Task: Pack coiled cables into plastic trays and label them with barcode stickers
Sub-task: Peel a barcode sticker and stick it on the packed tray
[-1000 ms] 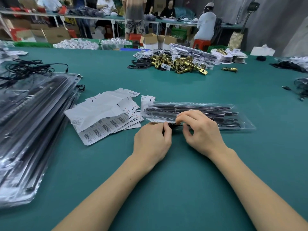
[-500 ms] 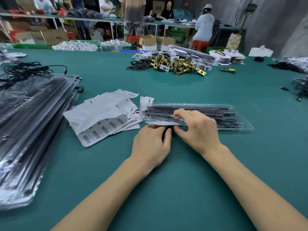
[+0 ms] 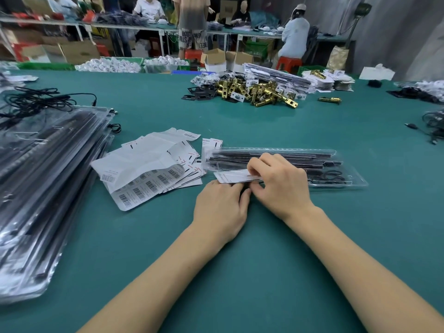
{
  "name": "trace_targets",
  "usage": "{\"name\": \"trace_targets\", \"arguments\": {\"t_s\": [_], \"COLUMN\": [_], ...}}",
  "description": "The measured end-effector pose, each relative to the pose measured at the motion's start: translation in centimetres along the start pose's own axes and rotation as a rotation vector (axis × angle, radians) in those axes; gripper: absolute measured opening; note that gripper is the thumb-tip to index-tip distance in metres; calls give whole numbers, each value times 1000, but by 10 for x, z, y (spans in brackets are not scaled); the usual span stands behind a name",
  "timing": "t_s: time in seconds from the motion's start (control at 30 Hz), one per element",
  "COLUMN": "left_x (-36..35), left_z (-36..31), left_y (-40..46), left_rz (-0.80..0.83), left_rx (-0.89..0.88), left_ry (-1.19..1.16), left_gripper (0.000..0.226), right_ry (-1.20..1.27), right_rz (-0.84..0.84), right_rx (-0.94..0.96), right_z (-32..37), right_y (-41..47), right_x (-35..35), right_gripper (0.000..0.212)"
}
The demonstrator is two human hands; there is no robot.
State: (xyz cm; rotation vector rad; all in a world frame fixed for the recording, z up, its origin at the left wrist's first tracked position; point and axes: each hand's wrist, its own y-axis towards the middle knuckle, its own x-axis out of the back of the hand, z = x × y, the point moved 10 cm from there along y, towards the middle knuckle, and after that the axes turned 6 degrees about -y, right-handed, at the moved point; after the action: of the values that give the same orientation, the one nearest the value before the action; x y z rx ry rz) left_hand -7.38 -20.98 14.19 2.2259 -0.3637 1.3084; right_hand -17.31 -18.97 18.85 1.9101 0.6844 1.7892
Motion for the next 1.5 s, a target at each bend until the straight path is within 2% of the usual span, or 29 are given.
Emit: {"name": "trace_targets", "arguments": {"t_s": [0.17,0.23,0.37,0.47,0.57,0.63,0.77,0.9,1.1,1.17,1.33,1.43,1.5], "left_x": [-3,-5,-10,-12,-13,-12,-13,-16,-6,-3,-8,-2,-3], "left_z": [-8,-10,-11,-12,-12,-12,-13,-7,1,0,-11,-5,-1], "left_y": [-3,-5,-4,-3,-4,-4,-5,-3,1,0,-7,-3,-6], "left_rz": [53,78,100,109,110,103,116,183,240,237,218,254,327], "left_rx": [-114,-136,-156,-160,-166,-166,-177,-243,-272,-270,-244,-212,-266], "left_ry": [-24,-22,38,65,95,99,121,75,-68,-32,266,184,146], "left_gripper": [28,35,40,40,42,43,46,38,34,36,48,44,48], "right_ry": [11,11,63,192,332,431,536,580,591,585,570,564,564], "right_rz": [145,181,326,495,567,531,338,208,185,191,206,198,195], "right_rx": [-168,-190,-138,-85,-42,-22,-40,-57,-37,-40,-33,-27,-31], "right_z": [-10,-14,-20,-24,-24,-21,-20,-24,-24,-24,-22,-21,-21], "right_y": [13,14,17,20,22,18,1,-9,-12,-12,-13,-13,-13], "right_x": [-17,-23,-33,-37,-37,-36,-36,-39,-42,-42,-42,-41,-41], "right_gripper": [17,17,18,21,23,23,24,23,24,24,25,24,25]}}
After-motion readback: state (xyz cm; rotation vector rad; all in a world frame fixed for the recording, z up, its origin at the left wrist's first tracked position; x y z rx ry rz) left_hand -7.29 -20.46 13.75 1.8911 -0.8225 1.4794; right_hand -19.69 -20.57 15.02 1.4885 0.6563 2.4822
